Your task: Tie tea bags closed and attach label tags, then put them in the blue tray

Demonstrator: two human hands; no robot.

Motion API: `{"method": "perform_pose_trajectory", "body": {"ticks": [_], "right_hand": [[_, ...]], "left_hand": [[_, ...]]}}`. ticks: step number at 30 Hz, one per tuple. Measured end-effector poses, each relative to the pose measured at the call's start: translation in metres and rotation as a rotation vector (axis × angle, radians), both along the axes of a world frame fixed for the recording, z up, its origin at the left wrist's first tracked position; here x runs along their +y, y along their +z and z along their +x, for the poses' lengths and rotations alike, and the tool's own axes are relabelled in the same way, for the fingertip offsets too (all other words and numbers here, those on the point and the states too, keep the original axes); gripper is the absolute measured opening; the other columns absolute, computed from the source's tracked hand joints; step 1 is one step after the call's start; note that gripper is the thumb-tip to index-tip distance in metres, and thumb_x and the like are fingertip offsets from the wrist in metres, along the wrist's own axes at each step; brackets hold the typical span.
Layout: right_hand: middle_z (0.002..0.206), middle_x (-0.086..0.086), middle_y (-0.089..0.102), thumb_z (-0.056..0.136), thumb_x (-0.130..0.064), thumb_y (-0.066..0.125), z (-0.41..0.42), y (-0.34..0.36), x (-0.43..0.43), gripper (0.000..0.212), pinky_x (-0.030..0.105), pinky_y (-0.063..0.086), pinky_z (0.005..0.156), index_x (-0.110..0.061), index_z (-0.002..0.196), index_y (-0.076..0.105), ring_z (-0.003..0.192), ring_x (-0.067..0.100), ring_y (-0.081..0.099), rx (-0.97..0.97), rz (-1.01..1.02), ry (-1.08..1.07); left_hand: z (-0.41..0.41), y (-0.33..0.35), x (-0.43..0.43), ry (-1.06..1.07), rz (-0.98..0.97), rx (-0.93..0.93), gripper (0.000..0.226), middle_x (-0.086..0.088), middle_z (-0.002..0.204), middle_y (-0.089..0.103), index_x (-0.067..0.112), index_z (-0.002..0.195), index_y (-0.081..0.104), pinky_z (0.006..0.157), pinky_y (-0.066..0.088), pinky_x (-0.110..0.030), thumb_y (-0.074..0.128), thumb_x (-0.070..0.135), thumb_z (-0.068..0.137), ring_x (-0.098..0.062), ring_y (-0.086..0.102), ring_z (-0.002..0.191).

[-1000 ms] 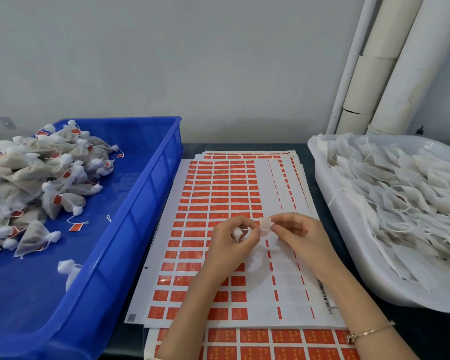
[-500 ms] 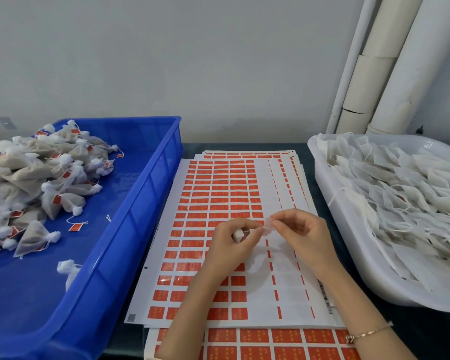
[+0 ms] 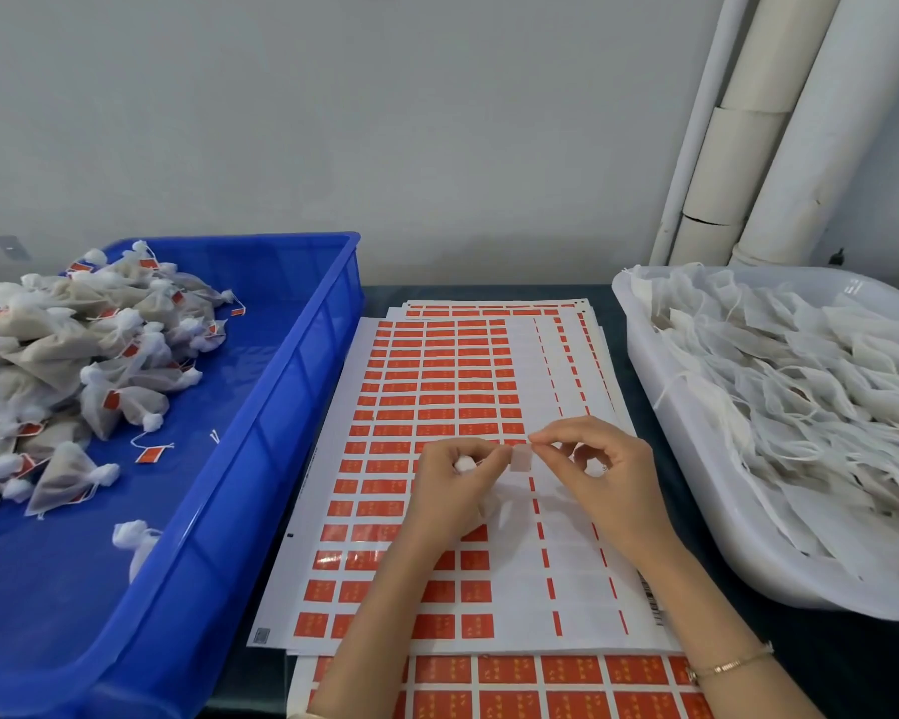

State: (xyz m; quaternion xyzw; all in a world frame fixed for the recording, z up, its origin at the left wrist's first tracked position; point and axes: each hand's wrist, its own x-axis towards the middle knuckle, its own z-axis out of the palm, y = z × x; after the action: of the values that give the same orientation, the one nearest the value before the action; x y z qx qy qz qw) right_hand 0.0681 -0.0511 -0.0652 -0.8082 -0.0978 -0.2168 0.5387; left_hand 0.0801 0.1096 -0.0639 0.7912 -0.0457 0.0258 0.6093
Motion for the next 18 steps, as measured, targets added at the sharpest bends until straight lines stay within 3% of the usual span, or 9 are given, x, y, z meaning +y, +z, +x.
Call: {"method": "perform_pose_trajectory", "body": {"ticks": [5, 9, 18], "right_hand": [[0.099, -0.016, 0.066, 0.077, -0.021, 0.074, -0.0001, 0.0002, 0.0017, 0.021, 0.011, 0.052, 0.071, -0.035, 0.091, 0.068, 0.084, 0.011, 0.064, -0.017, -0.071, -0.008], [0.099, -0.016, 0.064, 0.075, -0.027, 0.072, -0.0009, 0.0006, 0.0020, 0.018, 0.010, 0.050, 0.071, -0.025, 0.093, 0.074, 0.085, 0.009, 0.062, -0.020, -0.107, -0.008], [0.098, -0.019, 0.061, 0.071, -0.037, 0.067, -0.0012, 0.0004, 0.0045, 0.025, 0.006, 0.047, 0.071, -0.026, 0.092, 0.076, 0.094, 0.005, 0.060, 0.001, -0.150, 0.010]], "left_hand": [[0.0016, 0.0009, 0.0017, 0.011, -0.031, 0.006, 0.020, 0.024, 0.063, 0.065, 0.035, 0.072, 0.070, 0.062, 0.044, -0.012, 0.066, 0.024, 0.088, 0.007, 0.059, 0.071], [0.0037, -0.0006, 0.0029, 0.024, -0.061, 0.003, 0.018, 0.023, 0.062, 0.064, 0.033, 0.073, 0.071, 0.058, 0.044, -0.011, 0.066, 0.024, 0.088, 0.006, 0.059, 0.066], [0.0042, -0.0018, 0.0044, 0.032, -0.082, 0.018, 0.019, 0.025, 0.057, 0.062, 0.031, 0.072, 0.070, 0.057, 0.043, -0.010, 0.065, 0.025, 0.089, 0.001, 0.059, 0.063]]}}
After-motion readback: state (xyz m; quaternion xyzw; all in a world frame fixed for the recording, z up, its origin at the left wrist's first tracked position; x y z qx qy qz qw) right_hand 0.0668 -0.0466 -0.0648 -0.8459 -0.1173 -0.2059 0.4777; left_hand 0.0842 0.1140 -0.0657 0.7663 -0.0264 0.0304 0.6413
